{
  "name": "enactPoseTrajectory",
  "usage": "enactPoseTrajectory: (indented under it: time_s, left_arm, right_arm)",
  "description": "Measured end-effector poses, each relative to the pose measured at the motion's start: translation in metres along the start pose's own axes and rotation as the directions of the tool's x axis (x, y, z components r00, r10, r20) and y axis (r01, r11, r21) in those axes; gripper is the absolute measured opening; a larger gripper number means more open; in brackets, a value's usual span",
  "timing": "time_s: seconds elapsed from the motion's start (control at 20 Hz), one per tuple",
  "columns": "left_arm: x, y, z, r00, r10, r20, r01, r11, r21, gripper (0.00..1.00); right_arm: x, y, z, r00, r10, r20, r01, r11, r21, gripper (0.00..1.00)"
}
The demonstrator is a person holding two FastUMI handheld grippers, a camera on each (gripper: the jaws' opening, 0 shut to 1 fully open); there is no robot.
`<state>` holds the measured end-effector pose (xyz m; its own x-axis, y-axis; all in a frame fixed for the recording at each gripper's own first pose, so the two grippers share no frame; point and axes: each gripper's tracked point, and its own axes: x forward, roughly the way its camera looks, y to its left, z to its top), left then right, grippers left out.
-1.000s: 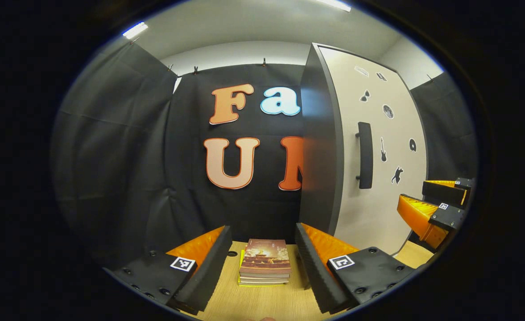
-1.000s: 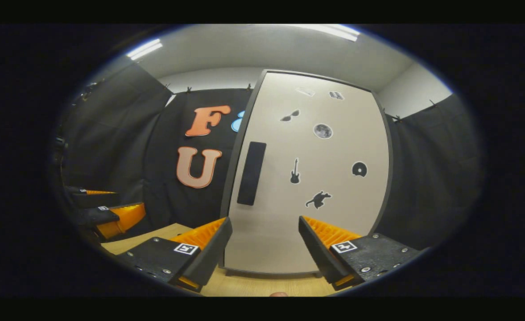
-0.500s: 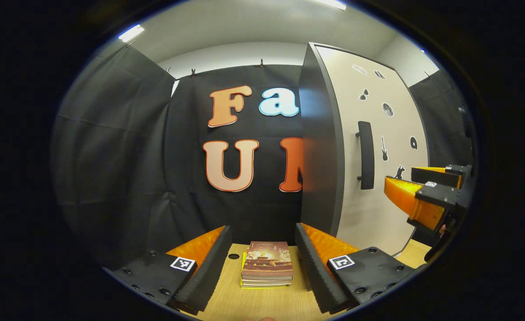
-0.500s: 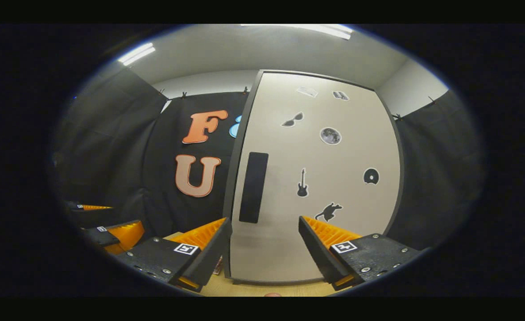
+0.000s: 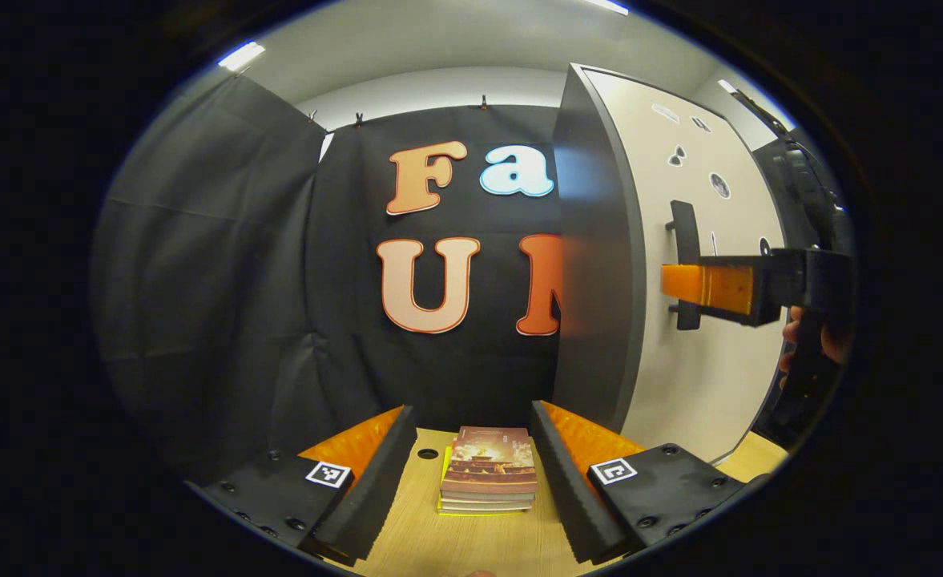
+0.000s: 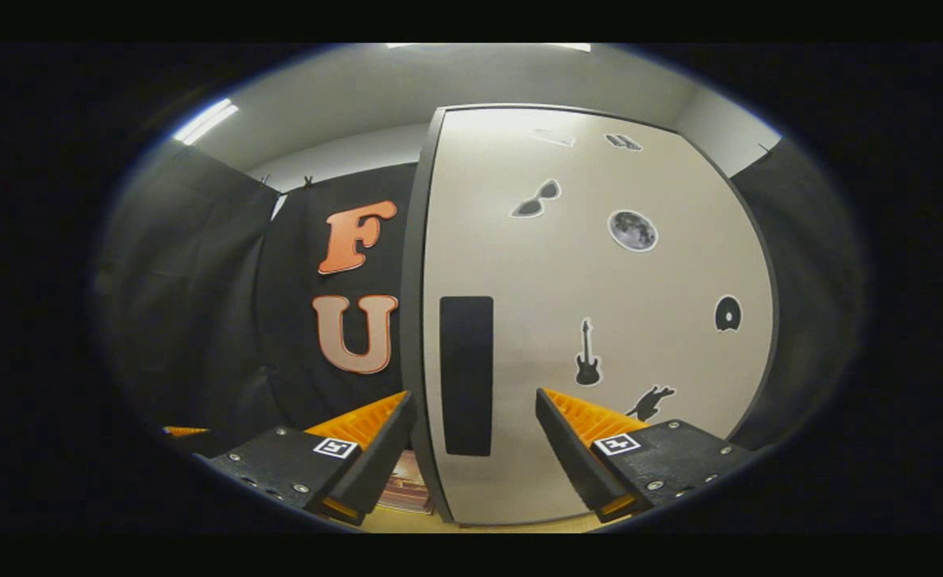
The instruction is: Open the cabinet door with the right hand, grasp the bottle in the cabinet with the left hand and place it on the coaster, then close the cabinet door with the right hand.
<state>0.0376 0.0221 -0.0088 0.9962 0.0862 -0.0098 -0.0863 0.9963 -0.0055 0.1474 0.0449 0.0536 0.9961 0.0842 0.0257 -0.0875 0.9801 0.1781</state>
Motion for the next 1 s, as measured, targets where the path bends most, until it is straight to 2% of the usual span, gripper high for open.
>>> enactPoseTrajectory:
  time_s: [0.05, 0.15, 0.25, 0.35, 0.45, 0.5, 0.55, 0.75, 0.85, 1.0]
  left_arm:
    - [0.001, 0.001, 0.000, 1.000, 0.000, -0.001, 0.000, 1.000, 0.000, 0.94]
    - [0.005, 0.001, 0.000, 1.000, -0.005, -0.005, 0.005, 1.000, 0.002, 0.93]
    - [0.006, 0.004, 0.001, 1.000, -0.003, -0.005, 0.003, 1.000, 0.009, 0.93]
    - [0.008, 0.005, 0.001, 1.000, -0.006, -0.002, 0.006, 1.000, 0.009, 0.94]
    - [0.008, 0.005, -0.001, 1.000, -0.016, -0.008, 0.016, 1.000, 0.009, 0.94]
    - [0.007, 0.005, -0.002, 1.000, -0.020, -0.010, 0.020, 1.000, 0.008, 0.93]
    - [0.006, 0.007, -0.002, 1.000, -0.023, -0.010, 0.023, 1.000, 0.004, 0.93]
    - [0.005, 0.016, -0.002, 0.999, -0.040, -0.014, 0.040, 0.999, -0.010, 0.94]
    - [0.007, 0.023, -0.004, 0.999, -0.048, -0.017, 0.048, 0.999, -0.010, 0.93]
    - [0.012, 0.029, -0.005, 0.997, -0.074, -0.029, 0.074, 0.997, -0.013, 0.93]
  right_arm:
    - [0.004, 0.000, 0.002, 1.000, -0.004, 0.000, 0.004, 1.000, 0.005, 0.90]
    - [0.011, 0.000, 0.006, 1.000, -0.008, 0.001, 0.008, 1.000, 0.020, 0.82]
    - [0.013, -0.003, 0.007, 1.000, -0.029, 0.006, 0.029, 0.999, 0.025, 0.67]
    - [0.013, 0.004, 0.007, 1.000, -0.008, 0.011, 0.008, 1.000, 0.026, 0.55]
    - [0.014, 0.008, 0.007, 1.000, -0.017, 0.018, 0.017, 1.000, 0.019, 0.42]
    - [0.014, 0.007, 0.006, 1.000, -0.024, 0.019, 0.024, 1.000, 0.003, 0.31]
    - [0.013, 0.007, 0.006, 0.999, -0.029, 0.023, 0.029, 1.000, -0.002, 0.35]
    - [0.012, 0.006, 0.008, 0.999, -0.041, 0.035, 0.040, 0.999, 0.031, 0.22]
    - [0.010, 0.006, 0.009, 0.997, -0.056, 0.050, 0.055, 0.998, 0.029, 0.21]
    - [0.004, 0.005, 0.011, 0.993, -0.093, 0.076, 0.091, 0.995, 0.038, 0.13]
